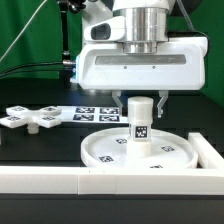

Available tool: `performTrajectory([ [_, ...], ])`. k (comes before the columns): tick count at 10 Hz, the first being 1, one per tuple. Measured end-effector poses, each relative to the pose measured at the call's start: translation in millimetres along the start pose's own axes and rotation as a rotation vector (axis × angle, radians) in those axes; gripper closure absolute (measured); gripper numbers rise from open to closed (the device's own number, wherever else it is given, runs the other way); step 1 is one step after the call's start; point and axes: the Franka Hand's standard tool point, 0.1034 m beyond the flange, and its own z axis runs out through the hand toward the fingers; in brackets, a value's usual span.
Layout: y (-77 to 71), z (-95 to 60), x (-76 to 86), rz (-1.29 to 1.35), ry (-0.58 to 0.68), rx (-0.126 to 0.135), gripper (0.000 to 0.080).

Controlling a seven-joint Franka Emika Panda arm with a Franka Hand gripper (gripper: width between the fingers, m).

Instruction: Assemble round table

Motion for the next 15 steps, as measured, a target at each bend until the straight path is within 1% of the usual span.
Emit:
performTrajectory([
  [1,0.1,0.0,0.0,0.019,0.0,0.001,0.039],
  [2,0.8,0.2,0.1,0.114,-0.002,0.007,0.039],
  [4,1.2,0.8,-1.7,0.464,-0.024,0.024,0.039],
  [5,-1.3,0.7,-3.0,0.626,-0.025,0.019,0.039],
  [6,-1.4,0.3,-3.4,0.708,-0.022,0.012,0.039],
  [8,-1.1,0.7,-4.3,0.876,-0.039,0.021,0.039],
  [11,-0.9,0.7,-3.6,1.004,-0.046,0.03,0.039],
  [13,-2.2,0.9,-4.1,0.948,-0.046,0.031,0.0199],
  [14,-2.7,1.0,-4.2,0.938,-0.045,0.031,0.0199],
  [15,-5.8,1.5,-3.5,0.842,-0.041,0.031,0.016],
])
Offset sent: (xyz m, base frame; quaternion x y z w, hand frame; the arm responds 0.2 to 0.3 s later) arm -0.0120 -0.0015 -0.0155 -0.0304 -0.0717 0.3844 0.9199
